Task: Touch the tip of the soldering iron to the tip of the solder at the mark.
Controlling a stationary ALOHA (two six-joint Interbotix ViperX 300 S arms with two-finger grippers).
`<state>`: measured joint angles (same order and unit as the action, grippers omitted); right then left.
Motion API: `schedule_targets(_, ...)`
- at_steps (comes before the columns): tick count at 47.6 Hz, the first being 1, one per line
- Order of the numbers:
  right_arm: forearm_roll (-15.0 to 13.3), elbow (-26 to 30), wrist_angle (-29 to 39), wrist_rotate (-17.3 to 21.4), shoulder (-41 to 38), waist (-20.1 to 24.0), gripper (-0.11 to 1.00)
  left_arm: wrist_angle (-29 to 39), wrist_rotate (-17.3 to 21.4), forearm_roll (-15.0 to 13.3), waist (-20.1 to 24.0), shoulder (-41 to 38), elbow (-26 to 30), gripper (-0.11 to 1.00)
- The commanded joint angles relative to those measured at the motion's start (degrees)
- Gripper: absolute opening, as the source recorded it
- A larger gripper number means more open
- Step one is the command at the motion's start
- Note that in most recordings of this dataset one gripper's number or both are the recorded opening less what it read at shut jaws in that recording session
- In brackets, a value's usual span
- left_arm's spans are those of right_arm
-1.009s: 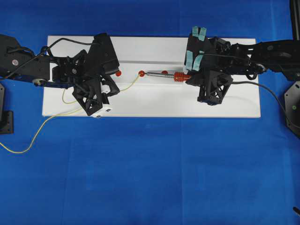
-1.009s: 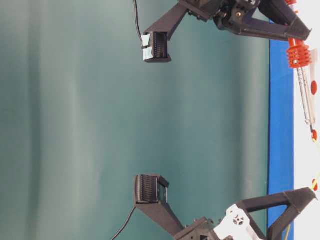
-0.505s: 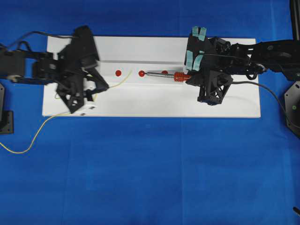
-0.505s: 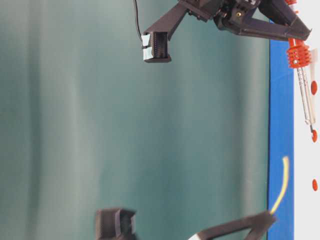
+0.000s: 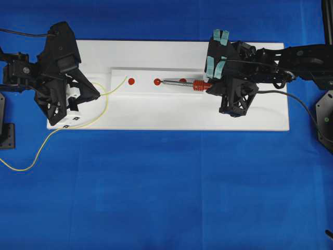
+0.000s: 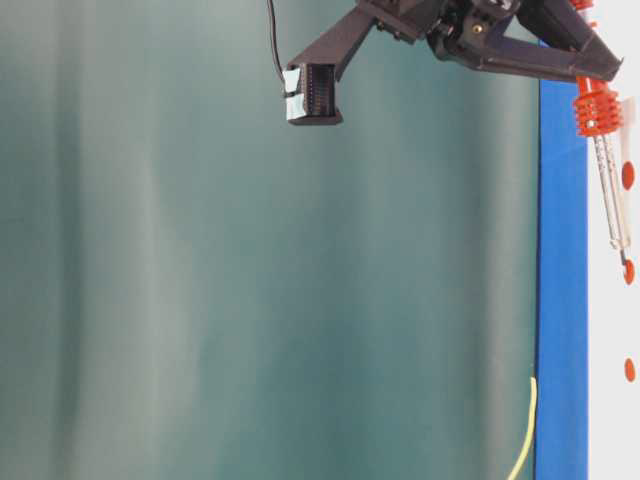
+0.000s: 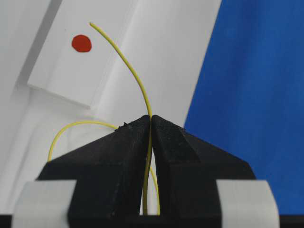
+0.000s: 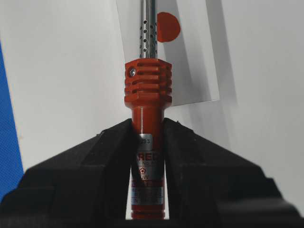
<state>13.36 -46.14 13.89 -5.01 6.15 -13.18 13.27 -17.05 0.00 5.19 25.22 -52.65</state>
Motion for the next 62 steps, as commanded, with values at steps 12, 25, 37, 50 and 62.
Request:
schedule_targets(12, 0.0, -2.1, -0.2, 0.1, 8.1, -0.1, 0.06, -0.4, 0.0, 0.2, -0.1, 0.7, 0.5, 0.03)
schedule_targets(25, 0.2, -8.6, 0.6, 0.9, 17.2, -0.1, 0.06, -0.4, -0.2, 0.2, -0.2, 0.6, 0.5, 0.03)
schedule_targets(37, 0.0, -10.4, 3.3, 1.9, 20.3, -0.1, 0.06, -0.4, 0.0, 0.2, -0.2, -0.4, 1.5, 0.03)
schedule_targets(50, -0.4, -10.4, 3.3, 1.9, 20.2, -0.1, 0.06, -0.5, 0.5, 0.2, -0.1, -4.4, 5.2, 0.03)
schedule_targets(62, -0.7, -10.4, 3.3, 1.9, 20.2, -0.1, 0.06, -0.5, 0.4, 0.2, -0.2, -12.8, 12.7, 0.03)
